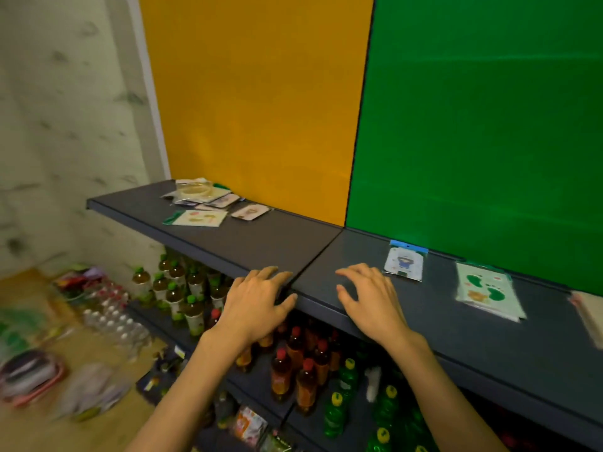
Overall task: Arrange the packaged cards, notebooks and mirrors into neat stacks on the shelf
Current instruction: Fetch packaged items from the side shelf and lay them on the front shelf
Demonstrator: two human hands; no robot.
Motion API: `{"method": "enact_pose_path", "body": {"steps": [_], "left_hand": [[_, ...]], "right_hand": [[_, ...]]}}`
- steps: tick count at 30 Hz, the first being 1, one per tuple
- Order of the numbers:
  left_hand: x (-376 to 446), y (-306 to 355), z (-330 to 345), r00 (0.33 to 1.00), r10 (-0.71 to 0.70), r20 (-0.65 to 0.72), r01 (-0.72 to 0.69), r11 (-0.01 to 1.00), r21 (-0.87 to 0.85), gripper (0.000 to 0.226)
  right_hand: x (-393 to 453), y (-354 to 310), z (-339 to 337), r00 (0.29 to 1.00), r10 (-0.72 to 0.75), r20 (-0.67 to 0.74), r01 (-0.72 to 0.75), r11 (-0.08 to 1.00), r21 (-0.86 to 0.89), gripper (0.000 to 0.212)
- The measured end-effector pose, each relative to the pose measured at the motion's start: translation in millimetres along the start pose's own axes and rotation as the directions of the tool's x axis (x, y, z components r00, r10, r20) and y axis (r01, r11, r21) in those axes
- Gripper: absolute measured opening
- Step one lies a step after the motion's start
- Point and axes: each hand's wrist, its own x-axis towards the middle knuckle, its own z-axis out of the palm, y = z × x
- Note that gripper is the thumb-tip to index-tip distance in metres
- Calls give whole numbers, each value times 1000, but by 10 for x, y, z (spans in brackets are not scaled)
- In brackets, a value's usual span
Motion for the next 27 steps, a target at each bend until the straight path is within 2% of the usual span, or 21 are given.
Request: {"method": "enact_pose_path", "body": {"steps": [7, 15, 22, 27], "left_hand": [[21, -1134, -111, 996, -87, -22, 87, 996, 30, 64], [284, -2252, -83, 983, -175, -58, 179, 982, 60, 57], [935, -3087, -162, 983, -183, -25, 184, 981, 66, 57], [1555, -3655, -240, 980, -197, -40, 200, 977, 74, 57]], "right_hand": [[609, -878, 571, 997, -69, 39, 67, 997, 35, 39], [1545, -1485, 1180, 989, -135, 64, 131, 989, 72, 39], [2456, -1822, 1635, 986, -151, 71, 144, 985, 99, 41], [3082, -1883, 1853, 993, -120, 21, 117, 987, 111, 37]]}}
